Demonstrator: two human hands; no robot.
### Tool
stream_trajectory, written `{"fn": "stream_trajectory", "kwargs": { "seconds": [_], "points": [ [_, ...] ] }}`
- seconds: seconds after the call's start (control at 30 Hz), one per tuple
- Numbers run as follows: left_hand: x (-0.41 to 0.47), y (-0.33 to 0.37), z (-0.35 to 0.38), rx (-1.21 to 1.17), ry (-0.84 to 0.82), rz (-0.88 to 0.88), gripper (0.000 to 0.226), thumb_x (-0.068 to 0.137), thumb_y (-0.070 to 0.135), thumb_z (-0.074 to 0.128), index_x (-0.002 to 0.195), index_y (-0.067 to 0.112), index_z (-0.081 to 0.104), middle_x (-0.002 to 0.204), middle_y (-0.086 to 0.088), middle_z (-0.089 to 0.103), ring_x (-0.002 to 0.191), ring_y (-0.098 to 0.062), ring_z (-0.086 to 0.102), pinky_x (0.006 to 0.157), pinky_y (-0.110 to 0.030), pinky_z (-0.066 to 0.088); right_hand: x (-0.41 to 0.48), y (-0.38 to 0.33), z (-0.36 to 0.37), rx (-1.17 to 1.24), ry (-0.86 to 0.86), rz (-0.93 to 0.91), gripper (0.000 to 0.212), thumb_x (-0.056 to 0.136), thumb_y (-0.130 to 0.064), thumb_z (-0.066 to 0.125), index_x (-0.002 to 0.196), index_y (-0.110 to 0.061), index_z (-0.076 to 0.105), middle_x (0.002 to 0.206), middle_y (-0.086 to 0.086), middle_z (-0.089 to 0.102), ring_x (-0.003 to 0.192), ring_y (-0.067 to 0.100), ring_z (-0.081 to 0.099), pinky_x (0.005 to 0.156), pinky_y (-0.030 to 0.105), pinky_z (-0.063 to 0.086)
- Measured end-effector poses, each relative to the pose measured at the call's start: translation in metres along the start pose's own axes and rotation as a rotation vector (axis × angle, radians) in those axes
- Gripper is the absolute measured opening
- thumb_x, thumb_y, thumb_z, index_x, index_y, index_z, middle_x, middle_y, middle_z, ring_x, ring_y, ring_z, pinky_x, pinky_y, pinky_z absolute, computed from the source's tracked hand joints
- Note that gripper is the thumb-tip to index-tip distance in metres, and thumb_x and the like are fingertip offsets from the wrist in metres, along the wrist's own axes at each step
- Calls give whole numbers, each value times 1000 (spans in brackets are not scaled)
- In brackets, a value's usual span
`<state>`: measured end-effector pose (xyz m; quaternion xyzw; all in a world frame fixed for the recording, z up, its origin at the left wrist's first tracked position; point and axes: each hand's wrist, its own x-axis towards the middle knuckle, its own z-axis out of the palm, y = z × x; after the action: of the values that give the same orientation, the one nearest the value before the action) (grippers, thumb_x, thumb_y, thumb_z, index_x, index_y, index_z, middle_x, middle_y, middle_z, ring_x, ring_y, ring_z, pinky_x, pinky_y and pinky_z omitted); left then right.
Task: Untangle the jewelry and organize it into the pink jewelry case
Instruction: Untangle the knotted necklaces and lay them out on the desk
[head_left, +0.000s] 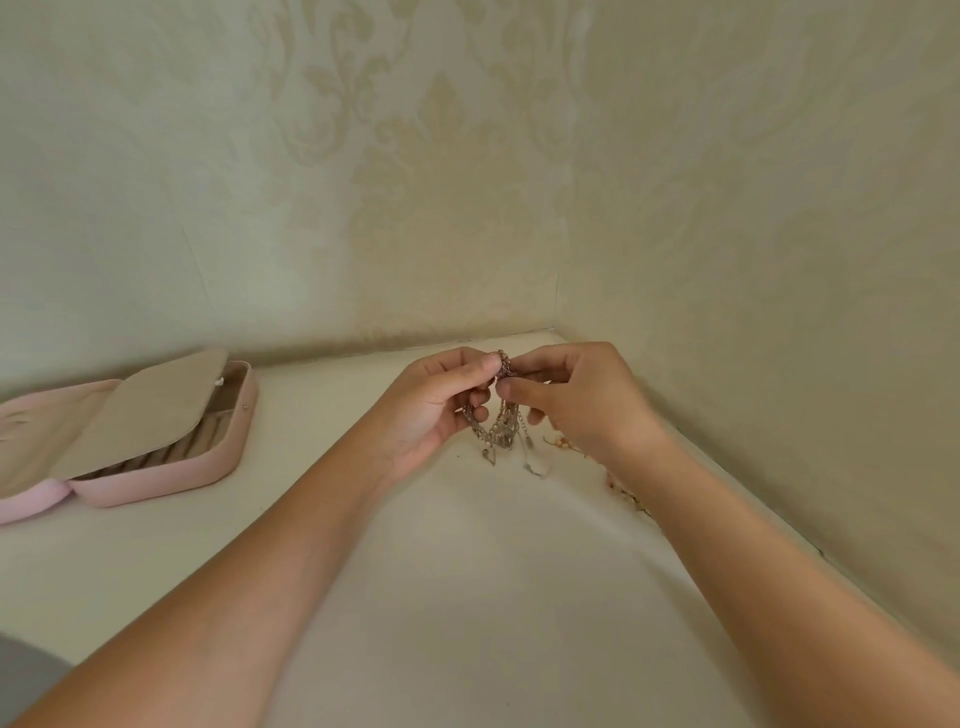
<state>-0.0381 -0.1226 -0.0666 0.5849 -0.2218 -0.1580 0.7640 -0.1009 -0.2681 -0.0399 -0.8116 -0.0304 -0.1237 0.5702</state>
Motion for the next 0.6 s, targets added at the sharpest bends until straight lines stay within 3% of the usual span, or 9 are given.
{"fn": "stream_trajectory", "kwargs": {
  "seconds": [0.1,0.23,0.33,0.43,0.5,0.6],
  "points": [
    [2,1,-1,-55,-8,-7,13,81,25,59,81,12,61,73,-1,55,61,-8,47,53,-19,42,2,3,2,17,11,19,20,87,-5,66,77,-22,70,63,-7,68,54,4,62,53,16,46],
    [4,1,-3,-89,50,-22,17,93,22,50,88,8,59,71,0,59,59,-7,53,51,-18,44,4,3,-1,27,7,84,12,89,-19,65,79,-17,72,56,-11,62,51,3,55,52,16,40],
    [4,2,-3,-93,65,-19,20,87,26,53,85,7,59,65,0,56,54,-8,50,50,-18,42,3,0,-1,21,-56,57,14,90,-19,63,84,-16,75,73,-7,70,67,0,59,67,17,42],
    [2,5,-2,-78,81,-17,21,86,28,53,76,10,57,55,4,52,48,-6,44,47,-17,36,0,-1,2,37,-26,-37,21,90,-14,63,74,-23,73,63,-23,67,61,-13,57,60,2,37],
    [1,9,-1,-89,90,-20,25,85,29,54,66,13,56,50,5,45,45,-5,38,44,-16,33,0,0,3,155,13,-14,19,88,-13,66,74,-24,73,62,-22,67,61,-14,58,59,0,38],
    [-2,13,1,-123,94,-17,23,79,31,57,65,14,50,47,8,41,41,-3,34,42,-15,30,0,-1,5,315,-5,93,14,84,-11,69,73,-20,73,67,-11,70,67,-2,62,73,12,46]
  ]
}}
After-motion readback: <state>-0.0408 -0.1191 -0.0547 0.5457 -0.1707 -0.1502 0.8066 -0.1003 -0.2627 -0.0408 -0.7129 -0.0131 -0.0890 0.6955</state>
